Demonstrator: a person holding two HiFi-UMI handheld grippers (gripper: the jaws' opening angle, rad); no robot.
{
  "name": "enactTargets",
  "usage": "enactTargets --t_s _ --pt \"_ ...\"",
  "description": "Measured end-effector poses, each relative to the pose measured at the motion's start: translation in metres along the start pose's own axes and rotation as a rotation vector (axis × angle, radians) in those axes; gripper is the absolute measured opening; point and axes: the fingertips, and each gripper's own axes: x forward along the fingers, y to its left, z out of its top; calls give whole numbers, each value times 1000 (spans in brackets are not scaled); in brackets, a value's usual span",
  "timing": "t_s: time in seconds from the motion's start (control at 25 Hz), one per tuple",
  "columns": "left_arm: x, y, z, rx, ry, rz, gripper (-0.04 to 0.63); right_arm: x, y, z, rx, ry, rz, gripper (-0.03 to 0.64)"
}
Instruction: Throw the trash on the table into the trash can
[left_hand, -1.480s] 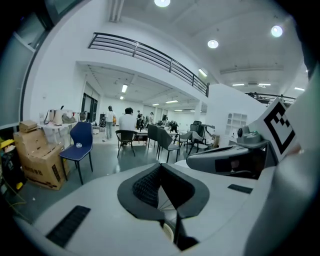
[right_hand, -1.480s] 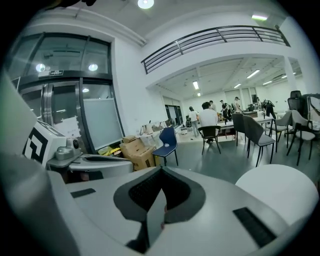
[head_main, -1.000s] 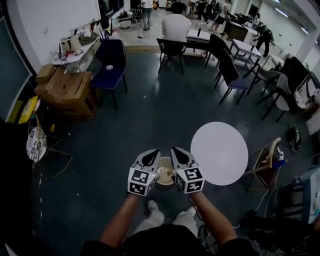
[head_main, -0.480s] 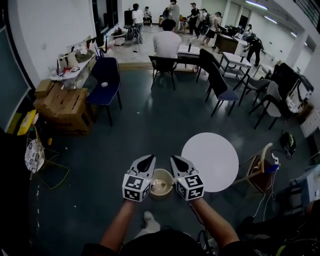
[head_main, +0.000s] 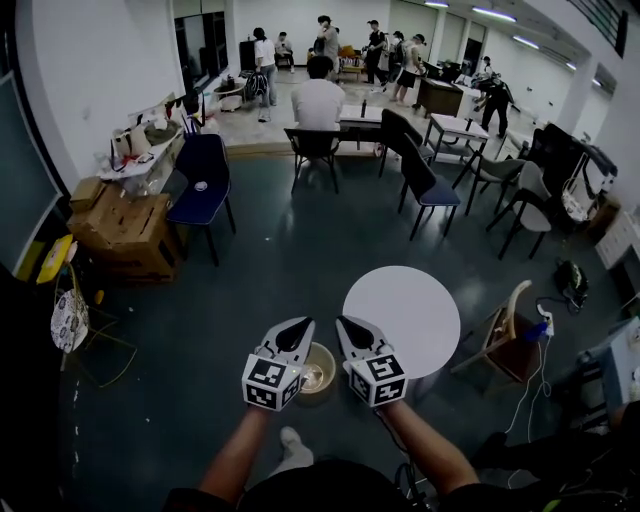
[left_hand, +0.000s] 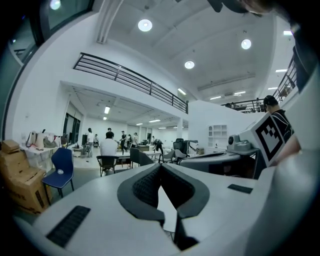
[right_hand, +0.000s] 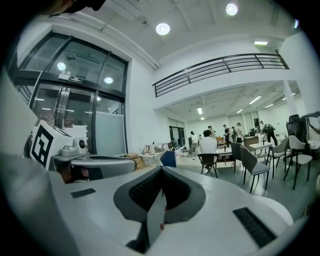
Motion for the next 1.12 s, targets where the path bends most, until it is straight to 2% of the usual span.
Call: enactTargets --t_s 0.2,0.72,1.12 --pt "-6 -58 8 14 -24 -3 15 -58 -9 2 -2 -25 10 18" --pt "-23 -206 10 76 -25 -30 15 -193 -33 4 -10 -79 10 18" --pt "-34 -287 6 102 -27 -21 15 -270 -48 -2 -4 -109 22 18"
